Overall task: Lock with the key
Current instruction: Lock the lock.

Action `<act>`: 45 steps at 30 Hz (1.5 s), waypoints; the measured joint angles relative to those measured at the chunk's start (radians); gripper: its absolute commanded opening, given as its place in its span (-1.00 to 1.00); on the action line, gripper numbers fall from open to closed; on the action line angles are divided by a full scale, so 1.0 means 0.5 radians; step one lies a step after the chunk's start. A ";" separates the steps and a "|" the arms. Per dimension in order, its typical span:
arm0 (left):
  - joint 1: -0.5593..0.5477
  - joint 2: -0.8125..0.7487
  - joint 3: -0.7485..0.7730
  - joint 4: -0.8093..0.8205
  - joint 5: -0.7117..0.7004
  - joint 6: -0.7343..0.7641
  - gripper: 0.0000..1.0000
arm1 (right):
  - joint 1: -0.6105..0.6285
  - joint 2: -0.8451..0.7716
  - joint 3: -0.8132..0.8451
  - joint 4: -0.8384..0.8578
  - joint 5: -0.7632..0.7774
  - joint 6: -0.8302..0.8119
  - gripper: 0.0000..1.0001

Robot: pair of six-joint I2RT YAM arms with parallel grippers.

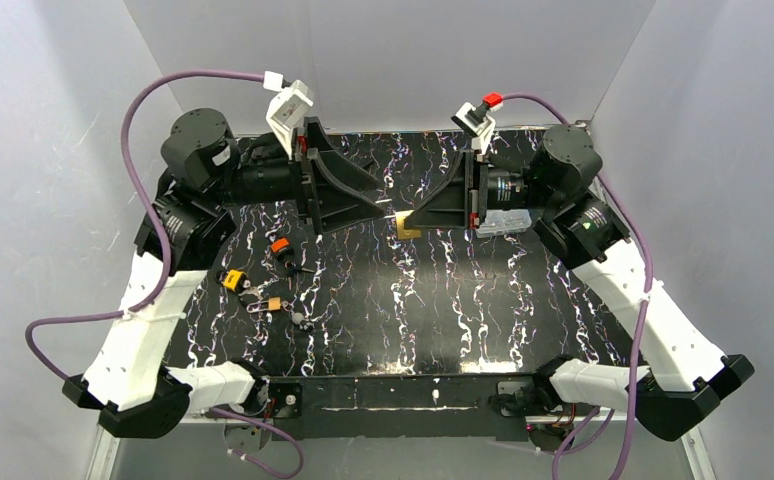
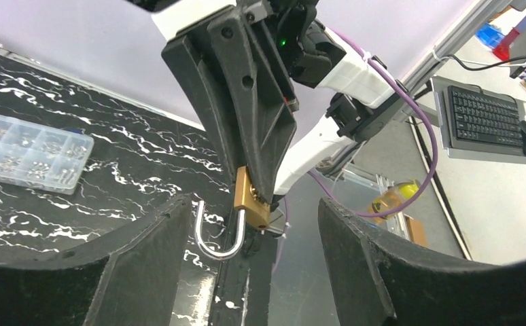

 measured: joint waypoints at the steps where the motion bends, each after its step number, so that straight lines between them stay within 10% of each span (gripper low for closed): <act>1: -0.005 0.004 -0.014 0.005 0.010 -0.002 0.33 | 0.000 0.000 0.011 0.004 -0.001 0.004 -0.97; 16: -0.101 0.003 -0.111 0.035 0.035 -0.001 0.02 | -0.006 0.028 0.147 0.010 -0.016 0.021 -0.97; 22: -0.119 -0.009 -0.141 -0.001 -0.018 0.042 0.44 | -0.013 0.063 0.186 0.012 -0.016 0.042 -0.97; 30: -0.124 -0.044 -0.015 -0.058 -0.241 0.127 0.51 | -0.013 0.079 0.187 0.000 -0.008 0.049 -0.97; 45: -0.125 -0.008 0.008 -0.004 -0.185 0.107 -0.25 | -0.014 0.087 0.231 -0.010 0.001 0.056 -0.97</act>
